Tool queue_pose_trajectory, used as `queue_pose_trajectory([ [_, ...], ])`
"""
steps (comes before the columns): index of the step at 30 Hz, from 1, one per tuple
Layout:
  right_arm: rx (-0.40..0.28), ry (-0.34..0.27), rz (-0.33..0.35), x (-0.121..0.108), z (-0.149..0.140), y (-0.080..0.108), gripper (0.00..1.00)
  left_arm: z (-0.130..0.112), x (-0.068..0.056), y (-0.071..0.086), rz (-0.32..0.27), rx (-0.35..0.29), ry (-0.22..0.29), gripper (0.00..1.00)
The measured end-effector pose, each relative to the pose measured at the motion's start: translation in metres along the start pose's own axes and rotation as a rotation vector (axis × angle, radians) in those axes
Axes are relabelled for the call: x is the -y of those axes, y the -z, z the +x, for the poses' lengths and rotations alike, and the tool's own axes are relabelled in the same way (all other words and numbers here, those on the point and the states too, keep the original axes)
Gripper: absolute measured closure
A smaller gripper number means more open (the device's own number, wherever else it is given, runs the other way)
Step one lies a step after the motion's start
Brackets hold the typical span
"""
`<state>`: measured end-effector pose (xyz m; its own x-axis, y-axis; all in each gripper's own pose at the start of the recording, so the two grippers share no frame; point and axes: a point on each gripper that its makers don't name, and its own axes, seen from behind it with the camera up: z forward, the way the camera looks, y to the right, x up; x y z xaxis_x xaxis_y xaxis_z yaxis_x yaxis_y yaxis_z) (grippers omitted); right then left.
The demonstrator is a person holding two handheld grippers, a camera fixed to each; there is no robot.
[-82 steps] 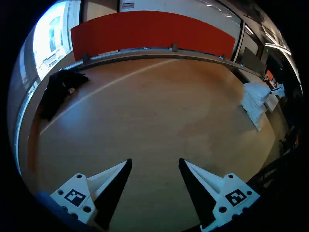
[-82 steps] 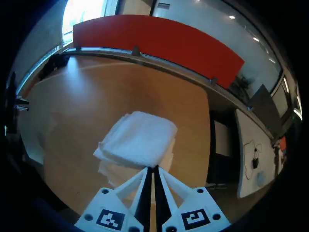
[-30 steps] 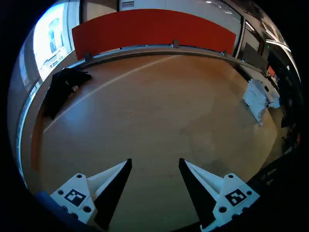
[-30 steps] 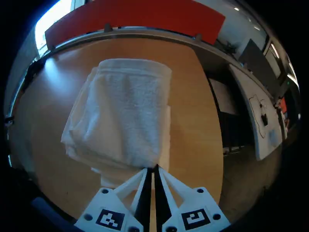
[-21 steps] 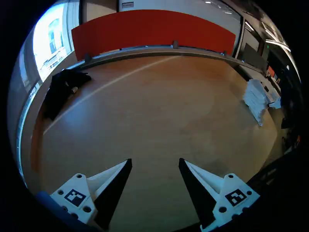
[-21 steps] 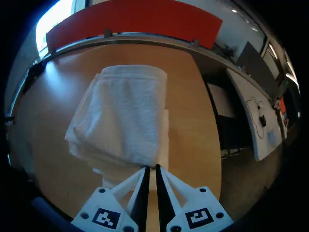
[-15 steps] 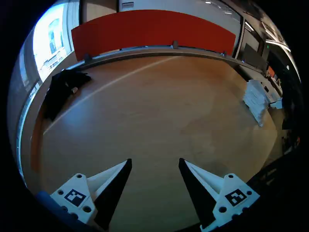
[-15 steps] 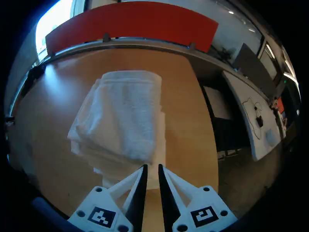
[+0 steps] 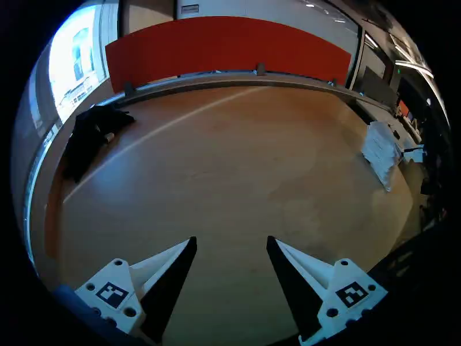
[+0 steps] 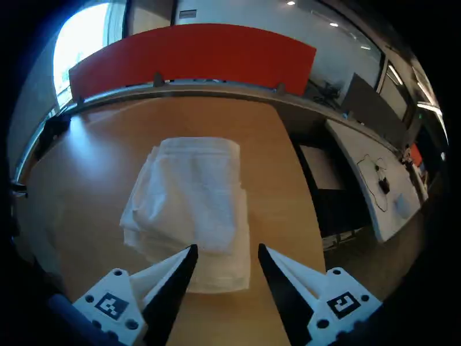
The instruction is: Fold towel
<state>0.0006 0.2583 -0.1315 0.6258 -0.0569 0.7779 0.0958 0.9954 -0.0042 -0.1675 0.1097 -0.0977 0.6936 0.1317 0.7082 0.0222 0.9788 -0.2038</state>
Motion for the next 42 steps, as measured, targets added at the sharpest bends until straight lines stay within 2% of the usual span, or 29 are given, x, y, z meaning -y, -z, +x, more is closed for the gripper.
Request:
queue_pose_trajectory([
  [2, -0.013, -0.010, 0.002, 0.002, 0.004, 0.001, 0.04, 0.001, 0.000, 0.000, 0.000, -0.002, -0.001, 0.10],
  [9, -0.083, -0.029, 0.006, 0.010, 0.023, 0.007, 0.00, 0.004, 0.001, 0.002, 0.001, -0.010, -0.002, 0.10],
  [23, -0.279, -0.151, 0.016, 0.022, 0.066, 0.025, 0.00, 0.011, 0.003, 0.003, 0.013, -0.046, 0.010, 0.10],
  [30, -0.400, -0.187, 0.017, 0.027, 0.086, 0.038, 0.00, 0.022, 0.006, 0.005, 0.028, -0.087, 0.027, 0.11],
  [38, -0.571, -0.206, -0.027, 0.024, 0.114, 0.058, 0.00, 0.037, 0.011, 0.010, 0.048, -0.147, 0.055, 0.11],
  [42, -0.632, -0.211, -0.035, 0.027, 0.125, 0.068, 0.00, 0.050, 0.016, 0.014, 0.067, -0.200, 0.075, 0.11],
])
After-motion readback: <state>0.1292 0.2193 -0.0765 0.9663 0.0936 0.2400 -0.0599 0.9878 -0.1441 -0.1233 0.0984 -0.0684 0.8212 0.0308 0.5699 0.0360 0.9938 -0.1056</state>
